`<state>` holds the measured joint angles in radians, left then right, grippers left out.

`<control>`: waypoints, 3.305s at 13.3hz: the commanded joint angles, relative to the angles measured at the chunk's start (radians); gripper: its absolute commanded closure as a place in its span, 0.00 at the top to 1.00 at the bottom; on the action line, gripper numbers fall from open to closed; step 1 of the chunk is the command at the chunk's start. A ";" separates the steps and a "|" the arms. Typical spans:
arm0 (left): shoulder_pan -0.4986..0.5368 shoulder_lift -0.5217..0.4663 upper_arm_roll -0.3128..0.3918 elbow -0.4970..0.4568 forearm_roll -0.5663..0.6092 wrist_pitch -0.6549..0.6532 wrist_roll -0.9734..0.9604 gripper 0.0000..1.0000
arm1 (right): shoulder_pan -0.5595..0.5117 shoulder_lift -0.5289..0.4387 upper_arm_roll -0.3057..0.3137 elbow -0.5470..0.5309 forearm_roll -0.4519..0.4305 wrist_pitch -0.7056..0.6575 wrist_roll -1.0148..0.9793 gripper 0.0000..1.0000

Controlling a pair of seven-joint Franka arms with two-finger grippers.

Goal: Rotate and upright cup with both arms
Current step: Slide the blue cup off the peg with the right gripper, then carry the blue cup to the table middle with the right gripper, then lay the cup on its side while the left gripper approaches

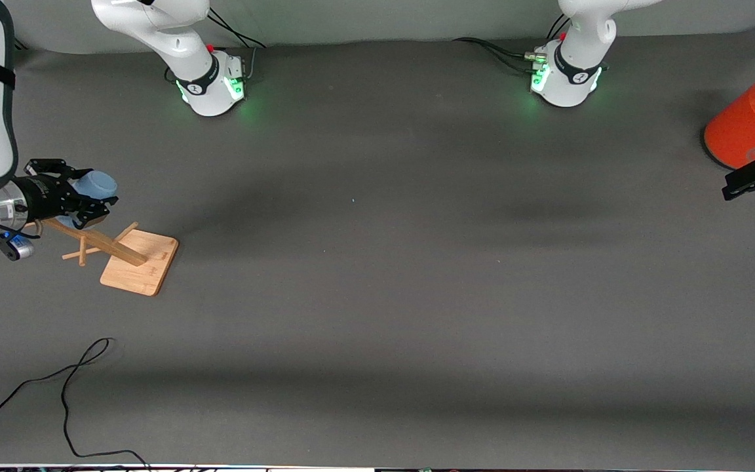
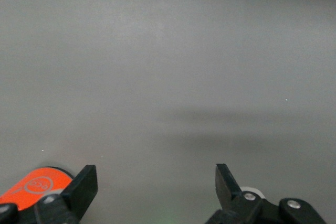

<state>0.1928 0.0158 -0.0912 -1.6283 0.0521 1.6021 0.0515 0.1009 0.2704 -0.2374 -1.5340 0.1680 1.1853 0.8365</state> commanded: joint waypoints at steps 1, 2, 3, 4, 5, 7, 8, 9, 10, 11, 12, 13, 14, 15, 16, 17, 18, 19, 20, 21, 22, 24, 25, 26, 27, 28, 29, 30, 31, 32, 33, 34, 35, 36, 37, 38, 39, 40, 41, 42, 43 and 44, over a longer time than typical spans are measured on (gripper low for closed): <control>0.004 0.001 0.001 0.010 0.002 -0.013 0.019 1.00 | 0.023 -0.003 0.027 0.037 0.037 -0.053 0.102 0.13; 0.004 0.001 0.001 0.010 0.002 -0.014 0.019 1.00 | 0.023 -0.003 0.041 0.048 0.062 -0.064 0.137 0.13; 0.004 0.001 0.001 0.011 0.003 -0.016 0.019 1.00 | 0.023 -0.003 0.068 0.063 0.073 -0.070 0.177 0.13; 0.004 0.001 0.001 0.012 0.003 -0.016 0.019 1.00 | 0.023 -0.002 0.099 0.075 0.083 -0.070 0.220 0.13; 0.004 0.001 0.001 0.013 0.005 -0.016 0.019 1.00 | 0.023 0.000 0.127 0.080 0.103 -0.070 0.261 0.13; 0.002 0.000 0.001 0.015 0.002 -0.016 0.018 1.00 | 0.023 0.004 0.180 0.081 0.136 -0.070 0.344 0.13; 0.002 0.000 0.001 0.015 0.002 -0.018 0.018 1.00 | 0.023 0.009 0.217 0.086 0.140 -0.066 0.378 0.13; 0.002 0.000 0.001 0.015 0.002 -0.018 0.018 1.00 | 0.023 0.026 0.248 0.100 0.142 -0.061 0.406 0.13; 0.004 0.000 0.001 0.015 0.003 -0.014 0.018 1.00 | 0.023 0.045 0.283 0.113 0.146 -0.052 0.438 0.13; 0.004 0.001 0.001 0.013 0.003 -0.013 0.018 1.00 | 0.025 0.071 0.312 0.129 0.160 -0.038 0.472 0.13; 0.004 0.001 0.002 0.012 0.003 -0.010 0.018 1.00 | 0.026 0.099 0.338 0.147 0.162 -0.015 0.489 0.14; 0.004 0.003 0.002 0.012 0.003 -0.007 0.019 1.00 | 0.039 0.115 0.366 0.150 0.156 0.023 0.489 0.14; 0.004 0.006 0.002 0.012 0.003 -0.007 0.018 1.00 | 0.068 0.125 0.372 0.152 0.150 0.074 0.489 0.14; 0.004 0.006 0.002 0.010 0.003 -0.005 0.019 1.00 | 0.094 0.131 0.372 0.150 0.142 0.114 0.486 0.14; 0.005 0.007 0.002 0.010 0.005 -0.005 0.019 1.00 | 0.127 0.153 0.371 0.152 0.133 0.160 0.477 0.14; 0.011 0.007 0.002 0.010 0.005 -0.005 0.018 1.00 | 0.158 0.171 0.372 0.155 0.098 0.195 0.474 0.14; 0.011 0.007 0.002 0.010 0.006 -0.005 0.019 1.00 | 0.192 0.194 0.374 0.160 0.067 0.238 0.464 0.13; 0.011 0.007 0.002 0.010 0.006 -0.007 0.019 1.00 | 0.229 0.217 0.372 0.172 0.058 0.296 0.457 0.12; 0.013 0.007 0.002 0.008 0.006 -0.007 0.019 1.00 | 0.271 0.243 0.372 0.179 0.035 0.341 0.448 0.12; 0.013 0.007 0.002 0.007 0.002 -0.008 0.018 1.00 | 0.310 0.269 0.374 0.192 -0.011 0.376 0.447 0.12; 0.017 0.009 0.004 0.002 -0.003 -0.008 0.018 1.00 | 0.348 0.301 0.372 0.205 -0.057 0.425 0.444 0.12; 0.023 0.018 0.002 0.001 -0.006 -0.004 0.018 1.00 | 0.434 0.354 0.374 0.204 -0.169 0.509 0.371 0.12; 0.023 0.024 0.002 0.001 -0.006 -0.001 0.018 1.00 | 0.480 0.380 0.372 0.204 -0.221 0.545 0.339 0.12; 0.023 0.032 0.002 0.001 -0.005 -0.001 0.018 1.00 | 0.514 0.391 0.374 0.193 -0.266 0.580 0.305 0.12; 0.023 0.039 0.002 0.001 -0.003 -0.001 0.018 1.00 | 0.545 0.406 0.374 0.186 -0.277 0.632 0.253 0.12; 0.023 0.053 0.002 0.001 -0.003 0.001 0.018 1.00 | 0.581 0.426 0.372 0.184 -0.284 0.680 0.224 0.11; 0.025 0.068 0.002 0.001 -0.003 -0.002 0.016 1.00 | 0.609 0.440 0.371 0.177 -0.307 0.729 0.195 0.11; 0.023 0.076 0.002 0.001 -0.005 -0.016 0.016 1.00 | 0.628 0.446 0.372 0.157 -0.327 0.767 0.175 0.12; 0.022 0.090 0.002 -0.001 -0.005 -0.021 0.016 1.00 | 0.660 0.466 0.371 0.144 -0.332 0.812 0.176 0.15; 0.016 0.098 0.002 -0.001 -0.003 -0.028 0.018 1.00 | 0.683 0.487 0.366 0.143 -0.334 0.842 0.177 0.16; 0.013 0.116 0.001 0.002 -0.005 -0.043 0.016 1.00 | 0.688 0.509 0.365 0.144 -0.337 0.859 0.176 0.16; 0.010 0.125 -0.001 0.004 -0.005 -0.042 0.016 1.00 | 0.694 0.533 0.366 0.143 -0.353 0.907 0.184 0.19; 0.007 0.150 -0.005 0.010 -0.008 -0.039 0.008 0.99 | 0.723 0.561 0.363 0.144 -0.361 0.948 0.193 0.21; 0.004 0.165 -0.012 0.021 -0.026 -0.041 0.004 0.99 | 0.737 0.587 0.362 0.144 -0.363 0.982 0.205 0.22; -0.010 0.187 -0.018 0.036 -0.070 -0.044 -0.011 0.99 | 0.737 0.601 0.359 0.144 -0.370 1.011 0.222 0.35; -0.029 0.211 -0.019 0.053 -0.115 -0.044 -0.053 0.99 | 0.728 0.604 0.357 0.146 -0.372 1.025 0.236 0.77; -0.041 0.228 -0.019 0.068 -0.148 -0.045 -0.108 0.99 | 0.723 0.598 0.354 0.150 -0.369 1.025 0.239 1.00; -0.064 0.249 -0.021 0.088 -0.178 -0.047 -0.172 0.99 | 0.721 0.587 0.354 0.149 -0.367 1.024 0.246 1.00; -0.084 0.269 -0.021 0.113 -0.210 -0.051 -0.238 0.99 | 0.715 0.572 0.349 0.147 -0.366 1.018 0.262 1.00; -0.110 0.288 -0.021 0.131 -0.247 -0.054 -0.293 0.99 | 0.706 0.538 0.346 0.143 -0.364 1.005 0.268 1.00; -0.133 0.308 -0.022 0.146 -0.282 -0.054 -0.358 0.99 | 0.697 0.500 0.343 0.140 -0.358 0.963 0.268 1.00; -0.157 0.335 -0.027 0.165 -0.322 -0.054 -0.434 0.99 | 0.666 0.454 0.345 0.131 -0.349 0.921 0.268 1.00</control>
<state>0.0819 0.2911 -0.1235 -1.5378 -0.2116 1.5799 -0.2578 0.8009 0.8251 0.1057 -1.3728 -0.1790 2.1793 1.0763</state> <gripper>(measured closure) 0.004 0.000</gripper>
